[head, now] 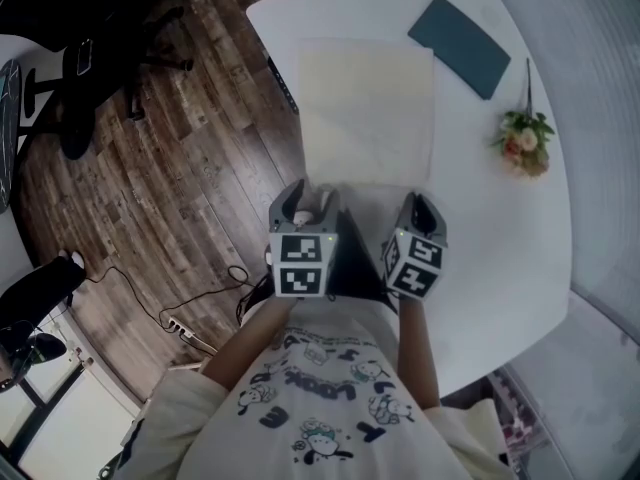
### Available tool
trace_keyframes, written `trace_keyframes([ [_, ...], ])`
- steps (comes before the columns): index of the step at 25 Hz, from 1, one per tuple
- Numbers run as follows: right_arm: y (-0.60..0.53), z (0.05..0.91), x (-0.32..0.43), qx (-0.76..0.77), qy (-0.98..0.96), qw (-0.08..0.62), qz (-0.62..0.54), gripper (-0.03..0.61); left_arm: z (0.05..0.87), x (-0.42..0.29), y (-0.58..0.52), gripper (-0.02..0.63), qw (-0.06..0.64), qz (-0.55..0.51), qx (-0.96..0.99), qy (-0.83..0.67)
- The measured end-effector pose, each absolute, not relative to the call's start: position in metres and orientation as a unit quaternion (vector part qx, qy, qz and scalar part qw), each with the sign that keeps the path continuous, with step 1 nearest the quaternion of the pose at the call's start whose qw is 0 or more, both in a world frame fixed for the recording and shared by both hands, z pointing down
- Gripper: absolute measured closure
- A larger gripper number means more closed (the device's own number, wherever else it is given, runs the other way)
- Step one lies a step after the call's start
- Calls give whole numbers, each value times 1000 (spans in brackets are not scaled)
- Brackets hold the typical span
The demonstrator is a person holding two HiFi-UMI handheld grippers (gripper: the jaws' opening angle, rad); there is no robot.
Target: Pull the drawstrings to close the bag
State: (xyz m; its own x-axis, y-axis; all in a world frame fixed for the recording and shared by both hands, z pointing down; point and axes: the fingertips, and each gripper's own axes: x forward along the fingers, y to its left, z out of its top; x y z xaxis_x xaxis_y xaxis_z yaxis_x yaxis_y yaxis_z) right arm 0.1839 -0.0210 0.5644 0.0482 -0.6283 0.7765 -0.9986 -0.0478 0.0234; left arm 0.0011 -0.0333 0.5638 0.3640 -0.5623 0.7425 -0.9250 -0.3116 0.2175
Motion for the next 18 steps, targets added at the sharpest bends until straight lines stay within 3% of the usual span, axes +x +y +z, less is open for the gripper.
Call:
trace_keyframes([
  [10, -22, 568, 182, 652, -621, 309, 305, 554, 588, -5, -29, 371, 367, 317, 732, -479],
  [14, -21, 569, 183, 652, -620, 310, 307, 554, 590, -7, -23, 472, 372, 322, 733, -471],
  [18, -22, 571, 183, 652, -620, 310, 307, 554, 592, -3, -23, 492, 353, 335, 739, -466],
])
